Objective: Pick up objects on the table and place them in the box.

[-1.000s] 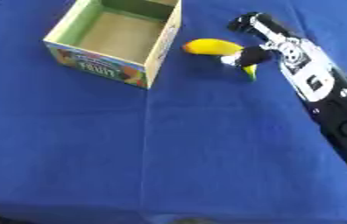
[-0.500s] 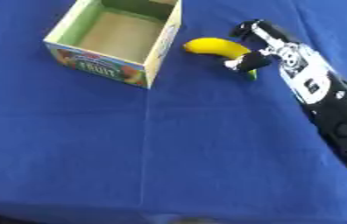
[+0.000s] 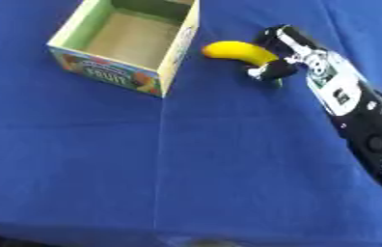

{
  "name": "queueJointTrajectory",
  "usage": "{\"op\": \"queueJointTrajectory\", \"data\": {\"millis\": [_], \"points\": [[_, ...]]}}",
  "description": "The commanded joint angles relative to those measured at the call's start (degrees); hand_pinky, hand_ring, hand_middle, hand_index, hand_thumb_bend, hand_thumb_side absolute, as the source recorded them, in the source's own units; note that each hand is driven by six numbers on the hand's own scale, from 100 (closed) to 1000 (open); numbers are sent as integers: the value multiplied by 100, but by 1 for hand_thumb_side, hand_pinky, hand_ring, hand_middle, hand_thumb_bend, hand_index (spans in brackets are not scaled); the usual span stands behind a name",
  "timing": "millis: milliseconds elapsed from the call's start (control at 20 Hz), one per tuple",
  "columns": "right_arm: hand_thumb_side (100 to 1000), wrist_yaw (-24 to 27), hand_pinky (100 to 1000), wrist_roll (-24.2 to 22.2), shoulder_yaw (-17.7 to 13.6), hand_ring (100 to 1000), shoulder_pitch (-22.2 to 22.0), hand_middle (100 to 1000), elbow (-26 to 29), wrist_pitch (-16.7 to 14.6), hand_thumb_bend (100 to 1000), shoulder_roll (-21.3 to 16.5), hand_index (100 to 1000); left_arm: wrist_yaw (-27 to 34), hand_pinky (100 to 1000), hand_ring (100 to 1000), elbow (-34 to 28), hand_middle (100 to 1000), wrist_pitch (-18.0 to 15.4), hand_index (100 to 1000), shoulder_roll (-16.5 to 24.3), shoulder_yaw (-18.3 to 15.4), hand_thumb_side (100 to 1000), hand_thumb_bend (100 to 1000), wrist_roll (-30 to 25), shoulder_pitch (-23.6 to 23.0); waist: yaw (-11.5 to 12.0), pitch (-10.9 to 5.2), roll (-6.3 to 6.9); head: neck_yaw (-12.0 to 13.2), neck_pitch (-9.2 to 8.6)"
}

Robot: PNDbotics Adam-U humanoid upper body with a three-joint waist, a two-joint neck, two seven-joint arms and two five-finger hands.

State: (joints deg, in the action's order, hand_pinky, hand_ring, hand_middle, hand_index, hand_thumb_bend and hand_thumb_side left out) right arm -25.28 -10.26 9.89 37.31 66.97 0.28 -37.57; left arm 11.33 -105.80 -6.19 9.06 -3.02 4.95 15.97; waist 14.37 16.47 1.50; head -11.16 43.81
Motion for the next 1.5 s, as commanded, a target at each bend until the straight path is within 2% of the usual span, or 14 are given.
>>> {"op": "queueJointTrajectory", "data": {"millis": [50, 500, 700, 750, 1000, 1500], "points": [[293, -53, 779, 42, -55, 741, 63, 704, -9, -1, 430, -108, 772, 22, 608, 528, -68, 543, -4, 580, 83, 13, 1000, 597, -17, 75, 6, -87, 5, -6, 31], [251, -157, 726, 60, -35, 673, 27, 642, -41, 6, 398, -80, 729, 18, 609, 527, -71, 543, -4, 580, 81, 9, 1000, 597, -12, 81, -5, -81, 3, 7, 31], [251, -187, 726, 58, -33, 673, 23, 642, -44, 5, 398, -73, 729, 17, 609, 527, -73, 543, -5, 580, 80, 9, 1000, 597, -13, 83, -8, -80, 3, 7, 31], [185, -198, 665, 61, -33, 609, 19, 599, -45, 10, 336, -76, 691, 16, 609, 527, -73, 543, -5, 581, 81, 8, 1000, 597, -13, 83, -15, -82, 3, 9, 31], [120, -296, 610, 73, -26, 560, 4, 558, -42, 34, 293, -76, 650, 11, 609, 526, -74, 543, -4, 581, 82, 9, 1000, 597, -14, 84, -32, -91, 7, 14, 31], [100, -484, 519, 245, -47, 483, -12, 491, -33, 82, 281, -73, 581, 5, 609, 525, -75, 543, -5, 581, 82, 3, 1000, 597, -9, 76, -46, -111, -2, 32, 31]]}}
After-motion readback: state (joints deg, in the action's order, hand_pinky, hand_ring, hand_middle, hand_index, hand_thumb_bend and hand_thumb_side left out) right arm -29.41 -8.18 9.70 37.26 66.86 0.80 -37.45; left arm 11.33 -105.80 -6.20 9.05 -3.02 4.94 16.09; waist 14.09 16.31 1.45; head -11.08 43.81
